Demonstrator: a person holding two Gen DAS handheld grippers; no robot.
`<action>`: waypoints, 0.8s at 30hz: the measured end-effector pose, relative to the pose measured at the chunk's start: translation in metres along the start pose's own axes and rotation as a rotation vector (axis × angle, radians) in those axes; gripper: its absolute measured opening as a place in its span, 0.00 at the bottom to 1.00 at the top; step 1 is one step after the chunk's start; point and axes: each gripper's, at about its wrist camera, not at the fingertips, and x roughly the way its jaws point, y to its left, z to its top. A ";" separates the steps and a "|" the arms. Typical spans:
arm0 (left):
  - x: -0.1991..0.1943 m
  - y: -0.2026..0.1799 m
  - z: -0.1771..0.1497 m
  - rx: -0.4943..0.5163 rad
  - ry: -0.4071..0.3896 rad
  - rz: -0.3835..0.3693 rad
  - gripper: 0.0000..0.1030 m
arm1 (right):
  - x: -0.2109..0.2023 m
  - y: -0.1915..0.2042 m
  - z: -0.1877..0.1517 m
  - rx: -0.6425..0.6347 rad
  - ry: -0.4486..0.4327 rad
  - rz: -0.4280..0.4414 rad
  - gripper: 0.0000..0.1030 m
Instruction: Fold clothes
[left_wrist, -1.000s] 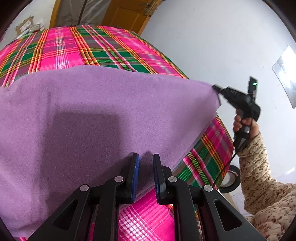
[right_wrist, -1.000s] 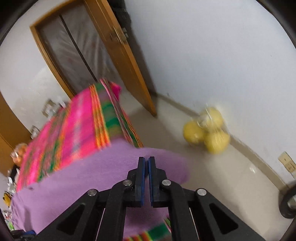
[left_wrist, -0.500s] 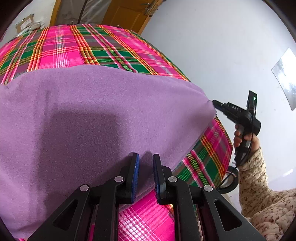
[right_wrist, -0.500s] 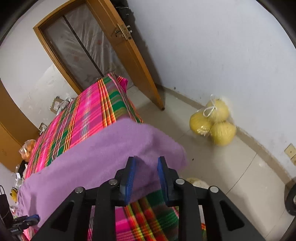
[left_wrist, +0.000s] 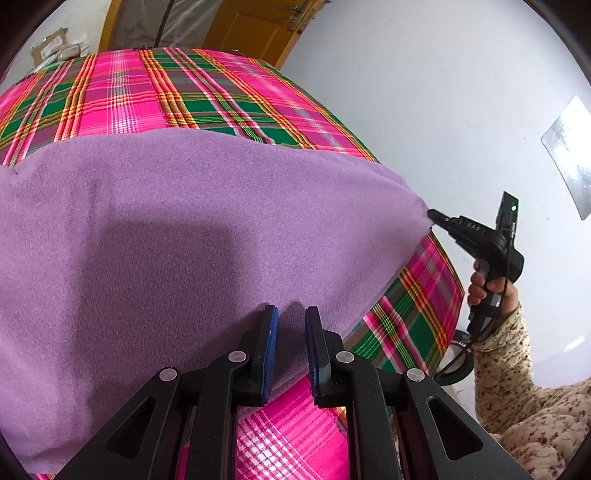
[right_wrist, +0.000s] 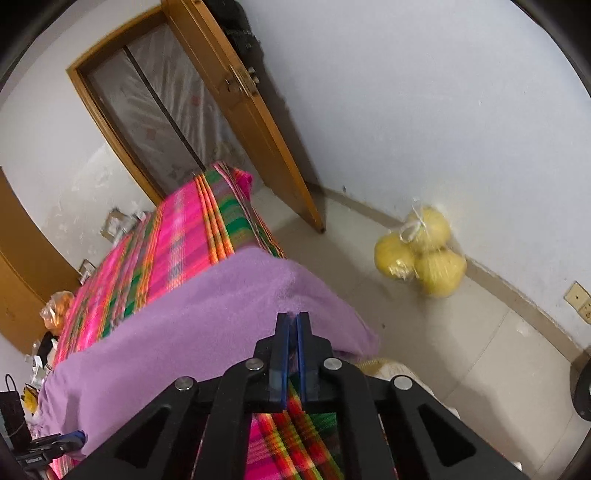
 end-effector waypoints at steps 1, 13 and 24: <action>0.000 0.000 0.000 0.000 0.000 -0.001 0.15 | 0.004 0.000 0.000 -0.004 0.020 -0.017 0.04; 0.000 0.002 0.001 -0.001 0.003 -0.018 0.15 | 0.010 0.032 0.037 -0.065 -0.050 -0.032 0.11; 0.000 0.005 0.002 -0.007 0.007 -0.037 0.15 | 0.067 0.040 0.062 -0.032 0.071 0.045 0.25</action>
